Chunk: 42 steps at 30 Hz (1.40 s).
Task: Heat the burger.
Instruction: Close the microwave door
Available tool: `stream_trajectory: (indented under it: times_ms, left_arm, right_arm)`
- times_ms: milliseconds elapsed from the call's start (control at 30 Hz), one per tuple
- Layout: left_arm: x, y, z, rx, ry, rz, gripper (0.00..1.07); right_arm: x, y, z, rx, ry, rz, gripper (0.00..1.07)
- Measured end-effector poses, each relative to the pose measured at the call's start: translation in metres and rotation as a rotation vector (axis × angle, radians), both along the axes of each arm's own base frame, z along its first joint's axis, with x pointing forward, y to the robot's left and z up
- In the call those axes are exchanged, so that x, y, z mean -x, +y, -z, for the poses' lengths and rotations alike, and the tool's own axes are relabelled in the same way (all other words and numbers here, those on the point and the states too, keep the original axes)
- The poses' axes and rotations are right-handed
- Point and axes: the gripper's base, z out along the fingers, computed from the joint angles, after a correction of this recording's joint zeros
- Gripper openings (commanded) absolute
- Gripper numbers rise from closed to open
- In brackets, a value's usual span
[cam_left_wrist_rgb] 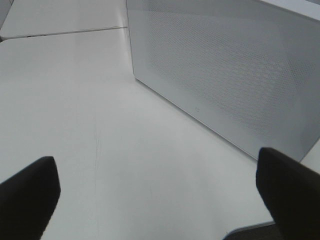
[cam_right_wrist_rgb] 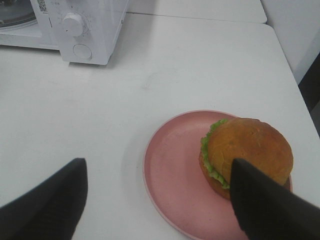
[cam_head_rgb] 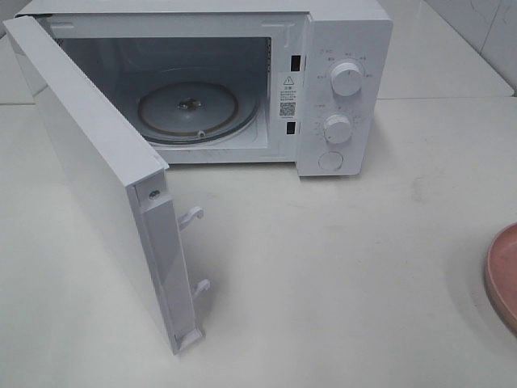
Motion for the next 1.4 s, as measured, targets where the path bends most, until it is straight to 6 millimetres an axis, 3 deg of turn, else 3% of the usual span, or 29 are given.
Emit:
stream_trajectory:
  times_ms: [1300,1400]
  left_arm:
    - [0.0000,-0.0001,0.0000,0.004,0.001,-0.001,1.00]
    - [-0.0002,0.0000,0.0000,0.014,0.004,-0.007,0.96]
  right_arm:
    - [0.0000,0.0000,0.0000,0.000,0.000,0.000,0.76]
    - [0.0000,0.0000,0.0000,0.000,0.000,0.000,0.76]
